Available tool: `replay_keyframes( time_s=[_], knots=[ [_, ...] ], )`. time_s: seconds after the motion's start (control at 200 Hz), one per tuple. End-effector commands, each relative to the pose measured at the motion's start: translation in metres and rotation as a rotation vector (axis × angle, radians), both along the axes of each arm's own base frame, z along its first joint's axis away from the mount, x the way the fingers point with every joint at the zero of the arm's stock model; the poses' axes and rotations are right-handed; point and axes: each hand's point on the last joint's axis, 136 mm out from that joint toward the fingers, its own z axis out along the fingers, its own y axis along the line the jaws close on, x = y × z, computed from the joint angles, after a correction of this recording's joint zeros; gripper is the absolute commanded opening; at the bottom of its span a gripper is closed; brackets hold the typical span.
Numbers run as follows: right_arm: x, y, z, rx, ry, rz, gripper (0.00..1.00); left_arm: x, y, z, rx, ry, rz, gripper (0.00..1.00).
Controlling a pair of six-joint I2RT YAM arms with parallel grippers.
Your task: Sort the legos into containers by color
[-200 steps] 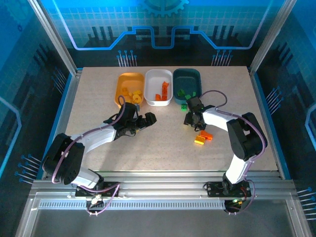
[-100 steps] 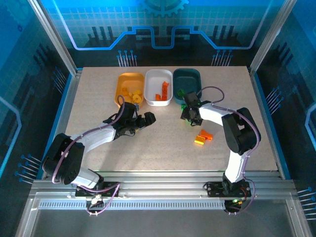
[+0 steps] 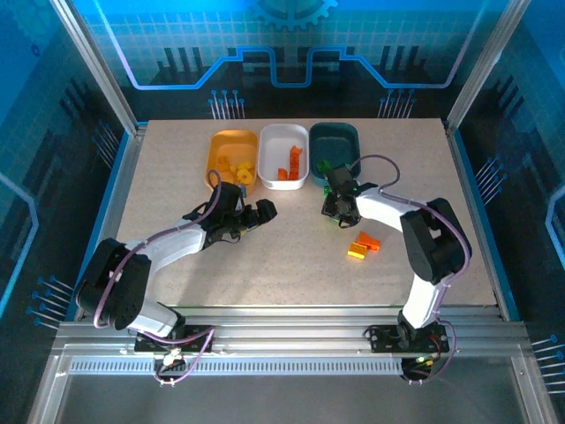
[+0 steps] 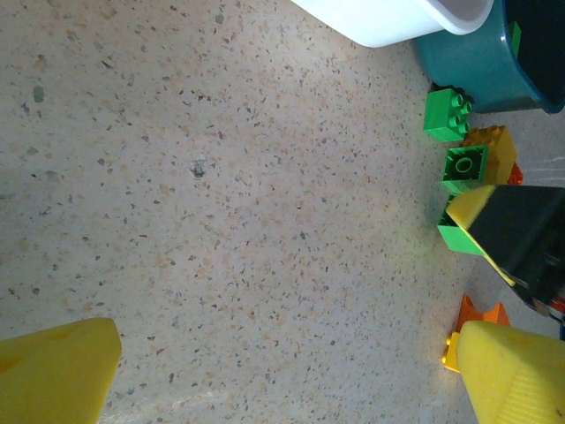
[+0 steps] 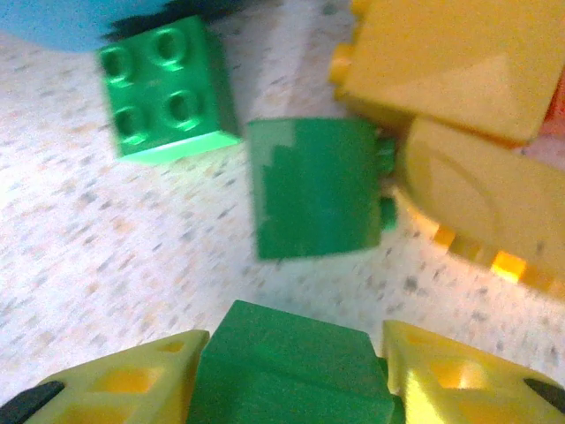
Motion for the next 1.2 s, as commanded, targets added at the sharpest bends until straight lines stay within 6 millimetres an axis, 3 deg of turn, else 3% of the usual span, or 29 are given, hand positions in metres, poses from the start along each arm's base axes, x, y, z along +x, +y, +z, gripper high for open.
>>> replay_keyframes(
  time_s=[0.0, 0.09, 0.185, 0.305, 0.45, 0.515, 0.595, 0.685, 0.84, 0.905, 0.975, 1.071, 1.196],
  knots=[
    [0.001, 0.019, 0.051, 0.060, -0.122, 0.077, 0.40, 0.003, 0.001, -0.003, 0.013, -0.001, -0.011, 0.99],
    [0.008, 0.016, 0.082, 0.014, -0.205, 0.106, 0.41, 0.004, -0.003, -0.006, -0.008, 0.006, -0.016, 0.99],
    [0.037, 0.007, 0.097, 0.002, -0.254, 0.110, 0.41, 0.004, -0.018, -0.011, -0.059, 0.032, -0.046, 0.99],
    [0.090, 0.001, 0.097, -0.022, -0.245, 0.124, 0.40, -0.001, -0.041, -0.019, -0.092, 0.074, -0.115, 0.99],
    [0.145, -0.004, 0.071, -0.045, -0.154, 0.108, 0.41, -0.005, -0.050, -0.021, -0.119, 0.100, -0.142, 0.98],
    [0.161, -0.007, 0.061, -0.051, -0.121, 0.107, 0.43, -0.007, -0.050, -0.019, -0.121, 0.098, -0.147, 0.99],
    [0.172, -0.013, 0.054, -0.066, -0.082, 0.087, 0.55, -0.010, -0.048, -0.018, -0.116, 0.096, -0.150, 0.99],
    [0.179, -0.010, 0.070, -0.049, -0.118, 0.100, 0.61, -0.012, -0.047, -0.016, -0.110, 0.092, -0.158, 0.99],
    [0.164, -0.010, 0.130, -0.076, -0.248, 0.103, 0.67, -0.011, -0.047, -0.010, -0.111, 0.071, -0.166, 0.99],
    [0.144, -0.012, 0.157, -0.104, -0.336, 0.089, 0.69, -0.009, -0.049, -0.007, -0.118, 0.059, -0.165, 0.99],
    [0.114, -0.007, 0.171, -0.118, -0.401, 0.104, 0.71, -0.008, -0.049, -0.006, -0.124, 0.051, -0.164, 0.99],
    [0.067, -0.008, 0.157, -0.174, -0.373, 0.106, 0.74, -0.008, -0.052, -0.009, -0.132, 0.057, -0.171, 0.99],
    [0.009, -0.021, 0.101, -0.206, -0.229, 0.106, 0.74, -0.012, -0.061, -0.013, -0.135, 0.063, -0.203, 0.99]
  ],
)
